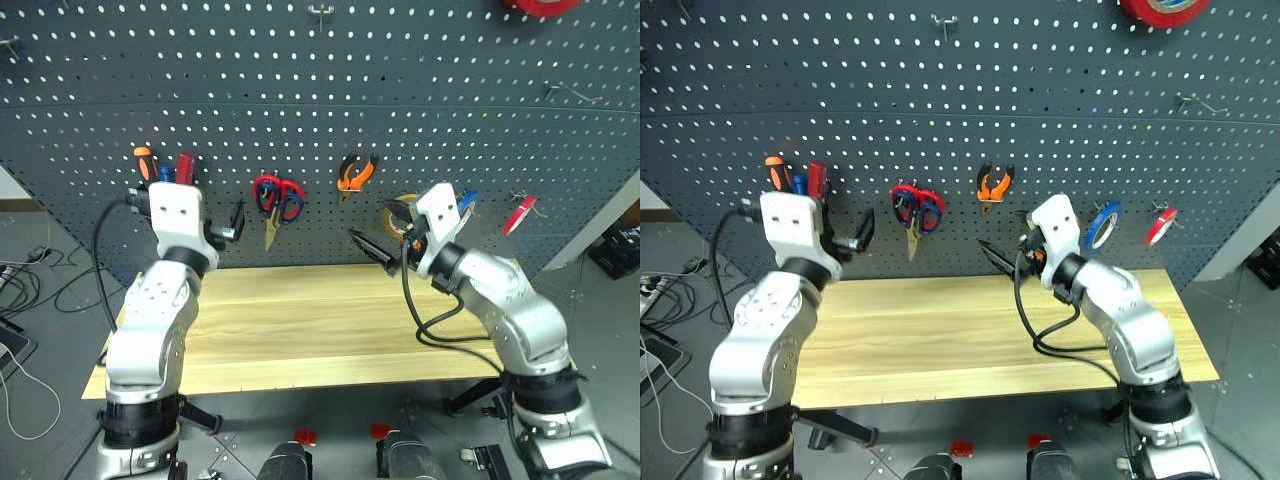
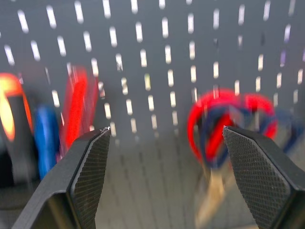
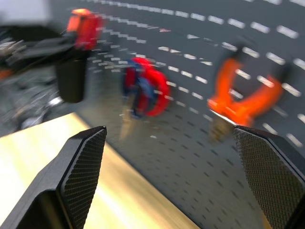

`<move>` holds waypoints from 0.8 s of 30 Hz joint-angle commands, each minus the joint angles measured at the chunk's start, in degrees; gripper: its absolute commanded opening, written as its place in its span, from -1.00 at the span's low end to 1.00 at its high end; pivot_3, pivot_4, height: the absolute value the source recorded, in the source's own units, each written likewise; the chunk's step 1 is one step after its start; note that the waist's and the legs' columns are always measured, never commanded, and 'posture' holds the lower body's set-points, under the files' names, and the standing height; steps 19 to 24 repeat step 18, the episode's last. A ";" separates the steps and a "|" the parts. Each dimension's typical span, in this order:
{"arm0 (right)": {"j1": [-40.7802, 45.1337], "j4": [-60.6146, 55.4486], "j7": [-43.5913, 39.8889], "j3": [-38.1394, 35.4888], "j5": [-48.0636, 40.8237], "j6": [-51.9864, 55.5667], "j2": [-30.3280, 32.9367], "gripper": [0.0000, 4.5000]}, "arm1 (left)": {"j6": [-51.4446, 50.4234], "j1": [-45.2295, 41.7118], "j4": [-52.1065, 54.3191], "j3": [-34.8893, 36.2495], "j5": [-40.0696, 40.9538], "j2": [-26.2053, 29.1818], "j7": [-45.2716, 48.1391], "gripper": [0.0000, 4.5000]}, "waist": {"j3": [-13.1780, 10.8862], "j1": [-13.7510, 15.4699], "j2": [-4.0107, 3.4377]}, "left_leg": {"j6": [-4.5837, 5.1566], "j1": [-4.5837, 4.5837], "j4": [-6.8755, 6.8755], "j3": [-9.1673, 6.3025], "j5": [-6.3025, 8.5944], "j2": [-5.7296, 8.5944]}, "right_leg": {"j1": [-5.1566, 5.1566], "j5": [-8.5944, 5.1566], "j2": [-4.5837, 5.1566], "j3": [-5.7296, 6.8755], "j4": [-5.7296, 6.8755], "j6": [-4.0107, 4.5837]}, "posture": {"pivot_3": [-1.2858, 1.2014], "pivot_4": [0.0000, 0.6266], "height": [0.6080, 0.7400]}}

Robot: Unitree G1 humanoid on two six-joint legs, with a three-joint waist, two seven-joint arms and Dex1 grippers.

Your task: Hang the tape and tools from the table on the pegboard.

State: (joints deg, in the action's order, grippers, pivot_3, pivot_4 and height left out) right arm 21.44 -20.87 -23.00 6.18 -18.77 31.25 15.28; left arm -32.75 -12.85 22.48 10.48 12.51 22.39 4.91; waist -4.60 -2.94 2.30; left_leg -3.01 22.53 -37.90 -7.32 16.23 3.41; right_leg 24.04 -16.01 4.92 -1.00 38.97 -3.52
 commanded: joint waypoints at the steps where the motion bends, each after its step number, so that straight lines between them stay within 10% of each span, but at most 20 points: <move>1: -4.35 1.32 2.53 -2.21 2.86 -8.69 -1.79 1.00 | 3.44 2.87 0.72 1.65 -0.80 -0.80 0.44 0.76 | 0.41 0.18 -0.04 | 0.00 0.00 -0.03 -0.01 0.00 0.00 | -0.02 0.00 0.00 0.01 0.00 0.00 | 0.07 -0.92 1.00; 11: -14.35 28.31 6.69 -11.06 9.25 -30.35 -1.10 1.00 | 8.81 13.93 -2.46 4.54 0.92 -6.95 1.25 0.76 | 2.36 3.26 -0.72 | 0.74 -1.86 0.08 0.25 0.48 0.01 | -2.29 -0.05 -0.15 0.00 -0.96 -0.14 | 0.08 -1.00 1.00; 24: -13.48 37.90 8.63 -14.78 9.94 -35.51 -0.03 1.00 | 13.74 14.84 -6.99 5.43 -0.39 -6.63 1.13 0.76 | 2.85 3.44 -1.18 | 0.66 -2.22 0.06 0.30 0.51 0.00 | -2.63 -0.05 -0.14 -0.17 -1.03 -0.14 | 0.09 -1.00 1.00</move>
